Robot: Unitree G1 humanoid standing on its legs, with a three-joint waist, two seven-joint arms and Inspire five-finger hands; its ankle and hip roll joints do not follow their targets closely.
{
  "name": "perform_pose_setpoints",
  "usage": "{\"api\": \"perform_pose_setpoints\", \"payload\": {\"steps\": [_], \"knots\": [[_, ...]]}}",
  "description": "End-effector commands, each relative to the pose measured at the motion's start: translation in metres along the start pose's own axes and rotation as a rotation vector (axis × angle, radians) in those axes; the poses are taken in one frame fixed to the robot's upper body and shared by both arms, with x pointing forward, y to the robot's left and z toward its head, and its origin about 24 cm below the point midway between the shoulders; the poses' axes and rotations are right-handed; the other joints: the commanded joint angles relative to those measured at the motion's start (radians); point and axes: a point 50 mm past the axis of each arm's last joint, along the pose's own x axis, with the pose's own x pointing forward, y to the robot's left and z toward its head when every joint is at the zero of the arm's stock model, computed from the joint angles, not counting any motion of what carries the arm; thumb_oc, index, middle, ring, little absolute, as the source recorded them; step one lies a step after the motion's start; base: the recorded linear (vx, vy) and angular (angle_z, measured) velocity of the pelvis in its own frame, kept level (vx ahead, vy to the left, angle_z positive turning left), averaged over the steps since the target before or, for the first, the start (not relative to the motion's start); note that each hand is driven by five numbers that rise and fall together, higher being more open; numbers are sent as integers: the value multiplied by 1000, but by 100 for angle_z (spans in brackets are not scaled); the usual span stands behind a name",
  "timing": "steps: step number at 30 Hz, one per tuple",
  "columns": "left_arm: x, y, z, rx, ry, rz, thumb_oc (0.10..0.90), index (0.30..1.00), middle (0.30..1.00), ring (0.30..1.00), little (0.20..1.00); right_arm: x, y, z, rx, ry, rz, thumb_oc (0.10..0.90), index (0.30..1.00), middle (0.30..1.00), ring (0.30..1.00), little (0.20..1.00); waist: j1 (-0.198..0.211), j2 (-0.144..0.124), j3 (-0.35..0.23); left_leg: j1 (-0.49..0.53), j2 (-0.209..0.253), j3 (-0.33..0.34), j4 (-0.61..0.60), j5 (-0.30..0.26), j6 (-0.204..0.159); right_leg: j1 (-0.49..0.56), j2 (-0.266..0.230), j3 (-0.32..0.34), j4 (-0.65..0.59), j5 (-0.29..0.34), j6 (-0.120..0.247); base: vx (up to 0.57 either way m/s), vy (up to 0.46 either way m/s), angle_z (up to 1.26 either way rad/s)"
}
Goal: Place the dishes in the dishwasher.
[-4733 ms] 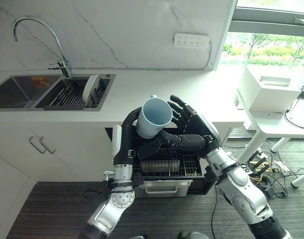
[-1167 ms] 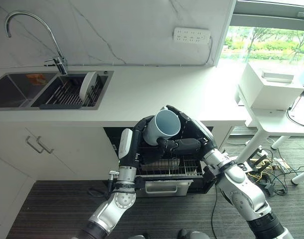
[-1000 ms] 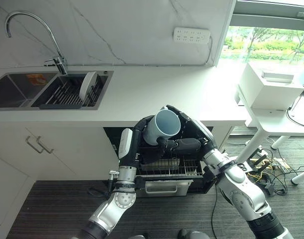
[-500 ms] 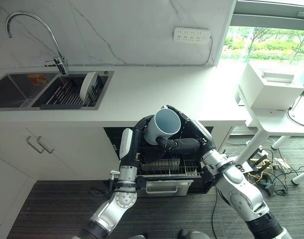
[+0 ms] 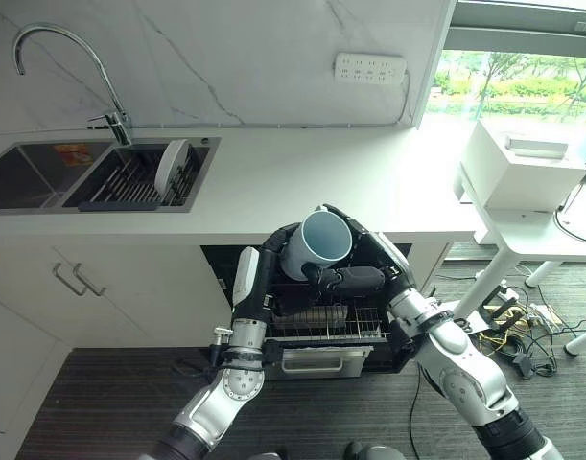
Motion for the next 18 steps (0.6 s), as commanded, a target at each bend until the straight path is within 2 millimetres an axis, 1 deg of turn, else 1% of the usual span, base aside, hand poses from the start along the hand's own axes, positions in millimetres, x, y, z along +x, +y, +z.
{"api": "perform_pose_setpoints", "payload": {"steps": [1,11,15,16,17,18], "knots": [[31,-12,76,-154,-398,-72,400,300,300,300,300,24,44,67,57,-379,204,800,900,900,900,900,8,-8,-32,25,-26,-13,80,-239,22,90,18,-26,-39,-114,89,0,0,0],[37,-10,89,-171,-419,-93,400,300,300,300,300,27,49,71,88,-406,184,800,900,900,900,900,10,2,-31,22,-30,-17,80,-235,22,90,15,-28,-39,-116,87,0,0,0],[38,-10,90,-174,-416,-91,400,300,300,300,300,27,51,70,89,-399,186,800,900,900,900,900,9,4,-30,22,-30,-17,80,-235,23,91,13,-30,-39,-117,87,0,0,0],[38,-10,91,-174,-415,-91,400,300,300,300,300,27,51,71,85,-405,188,558,538,538,538,538,9,4,-30,22,-30,-17,80,-234,23,91,13,-31,-39,-117,87,0,0,0],[39,-10,91,-175,-415,-91,400,300,300,300,300,27,51,72,84,-415,188,400,300,300,300,300,9,4,-30,21,-30,-17,80,-234,23,90,13,-31,-39,-117,86,0,0,0],[39,-10,91,-176,-415,-92,400,300,300,300,300,27,52,73,76,-423,189,400,300,300,300,300,10,5,-29,20,-31,-18,80,-234,23,90,13,-31,-39,-118,86,0,0,0]]}}
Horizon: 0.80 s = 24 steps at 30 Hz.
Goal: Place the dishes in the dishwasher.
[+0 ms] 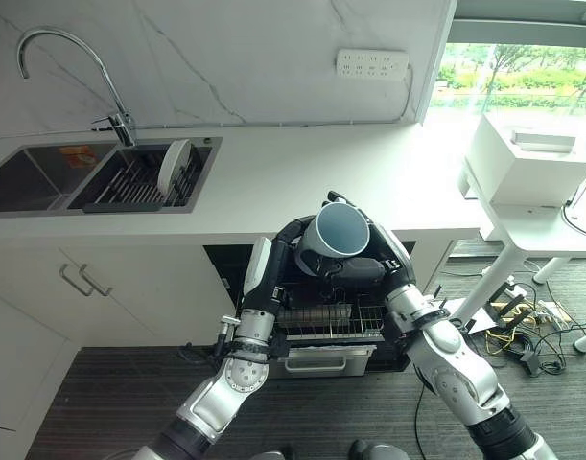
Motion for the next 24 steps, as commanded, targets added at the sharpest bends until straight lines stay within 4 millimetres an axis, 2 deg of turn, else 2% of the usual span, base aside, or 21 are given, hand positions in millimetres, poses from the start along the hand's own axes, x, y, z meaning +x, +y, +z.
{"api": "perform_pose_setpoints", "payload": {"steps": [1,18,19,24], "knots": [[29,-10,76,-103,-400,-58,400,300,300,300,300,24,50,67,77,-370,242,400,300,300,300,300,9,-13,-34,23,-29,-13,80,-234,23,91,15,-26,-40,-117,86,0,0,0],[27,-17,68,-114,-348,-83,400,300,300,300,300,21,44,71,7,-440,169,400,300,300,300,300,3,-14,-30,23,-29,-9,80,-237,26,87,18,-18,-40,-116,88,0,0,0],[25,-17,65,-120,-336,-101,800,900,900,900,900,20,41,71,-7,-448,156,400,300,300,300,300,2,-13,-29,25,-29,-7,80,-238,26,87,18,-17,-40,-116,88,0,0,0],[23,-13,57,-101,-299,-107,800,900,900,900,900,16,31,71,-25,-461,105,400,300,300,300,300,0,-9,-28,26,-27,-5,80,-238,26,88,21,-13,-40,-116,87,0,0,0]]}}
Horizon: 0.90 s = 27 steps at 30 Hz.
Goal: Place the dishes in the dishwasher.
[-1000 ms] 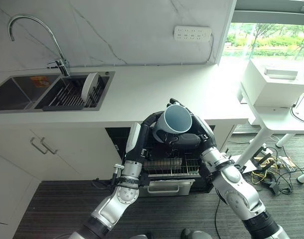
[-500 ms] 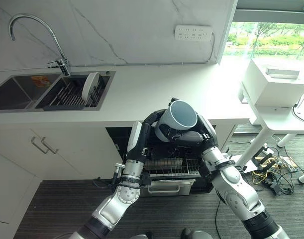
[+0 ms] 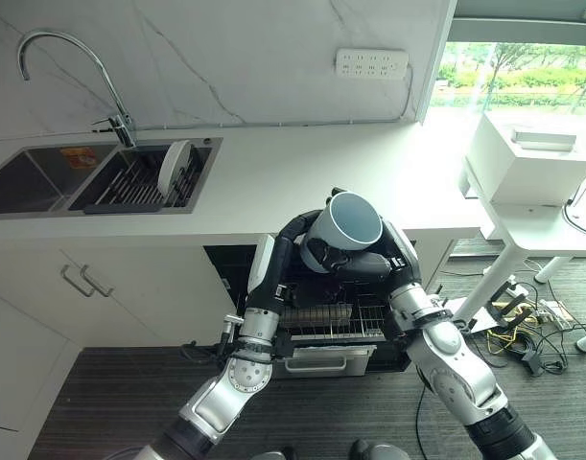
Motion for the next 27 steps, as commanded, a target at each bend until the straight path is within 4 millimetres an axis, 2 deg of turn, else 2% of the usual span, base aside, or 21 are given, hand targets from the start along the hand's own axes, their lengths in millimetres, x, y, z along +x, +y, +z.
{"api": "perform_pose_setpoints", "payload": {"steps": [1,11,15,16,24,27], "knots": [[23,-7,47,-49,-274,-69,800,900,900,900,900,17,32,71,60,-409,149,400,300,300,300,300,1,-18,-27,26,-27,-6,79,-238,26,90,20,-14,-43,-114,87,0,0,0],[-2,25,12,19,-138,75,800,900,900,900,900,-3,-2,70,6,-432,28,400,300,300,300,300,4,-14,-19,28,-23,-3,79,-236,25,90,25,-8,-43,-113,84,2,2,-1],[-14,55,-12,72,-32,243,800,900,900,900,900,-10,-18,70,-9,-440,-37,400,300,300,300,300,6,-13,-17,28,-23,-4,79,-233,22,91,26,-8,-43,-114,82,0,0,0],[-19,68,-18,90,1,309,800,900,900,900,900,-12,-23,69,-19,-437,-60,400,300,300,300,300,9,-11,-17,29,-22,-6,79,-231,20,93,26,-10,-43,-113,80,0,0,0],[-28,94,-25,75,53,441,800,900,900,900,900,-18,-35,64,-41,-412,-127,400,300,300,300,300,16,-9,-20,28,-20,-13,79,-224,13,99,22,-18,-43,-117,76,1,1,0],[-28,94,-28,28,111,353,800,900,900,900,900,-20,-38,63,-51,-400,-137,400,300,300,300,300,14,-8,-21,28,-20,-15,79,-222,12,99,21,-20,-43,-117,77,0,0,0]]}}
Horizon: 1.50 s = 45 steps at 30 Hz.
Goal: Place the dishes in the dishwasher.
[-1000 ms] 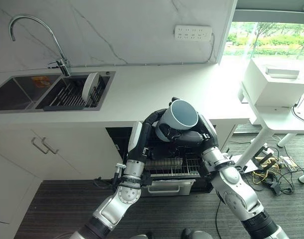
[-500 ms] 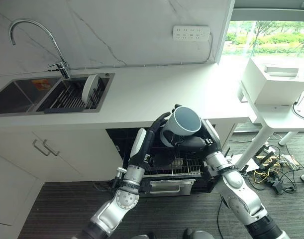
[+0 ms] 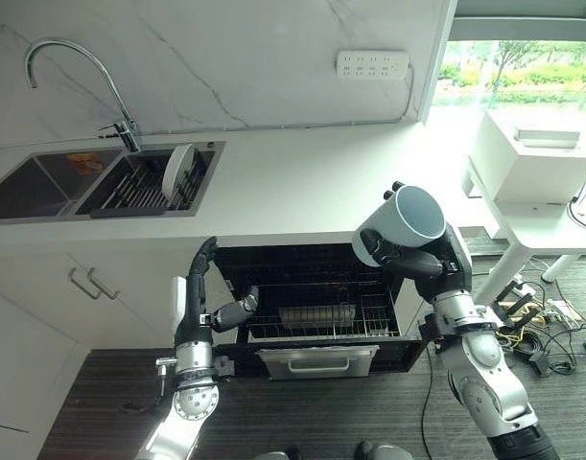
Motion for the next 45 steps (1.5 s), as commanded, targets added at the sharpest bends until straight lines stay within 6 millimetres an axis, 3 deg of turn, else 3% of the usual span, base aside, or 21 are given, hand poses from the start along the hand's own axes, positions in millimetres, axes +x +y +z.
{"api": "perform_pose_setpoints", "payload": {"steps": [1,7,12,21,24,32,41,45], "knots": [[26,5,46,-65,-216,-94,800,900,900,900,900,10,11,50,16,-293,50,400,300,300,300,300,7,-22,-22,20,-20,-18,83,-216,6,95,21,-24,-48,-113,77,0,0,0],[24,-12,39,27,-114,-426,800,900,900,900,900,8,7,49,4,-266,63,400,300,300,300,300,-6,-7,-19,19,-18,-12,83,-212,8,90,23,-19,-48,-111,83,0,0,0],[26,-17,28,237,51,-852,800,900,900,900,900,8,4,49,-8,-227,96,400,300,300,300,300,-40,25,-14,23,-13,8,83,-206,12,83,26,-8,-48,-103,95,-6,50,-5],[39,-9,31,353,109,-915,800,900,900,900,900,8,4,49,-12,-213,118,400,300,300,300,300,-58,35,-15,24,-13,22,83,-205,15,77,30,6,-48,-99,100,-2,9,-6],[53,-4,32,455,109,-863,800,900,900,900,900,10,4,49,-12,-209,122,400,300,300,300,300,-64,36,-17,21,-13,26,83,-205,14,74,33,15,-48,-99,100,0,0,0],[71,-2,39,501,96,-782,800,900,900,900,900,12,8,49,-11,-201,128,400,300,300,300,300,-74,36,-21,19,-9,35,83,-204,14,73,36,23,-48,-100,101,-2,-2,-3],[64,-13,15,479,224,-832,800,900,900,900,900,12,10,44,-3,-182,144,400,300,300,300,300,-83,34,-24,21,-6,46,83,-208,16,71,38,31,-48,-101,101,-1,0,-2],[52,-27,-9,464,371,-928,800,900,900,900,900,12,13,40,10,-171,159,400,300,300,300,300,-91,32,-26,23,-5,53,83,-209,17,68,39,36,-48,-99,104,0,0,0]]}}
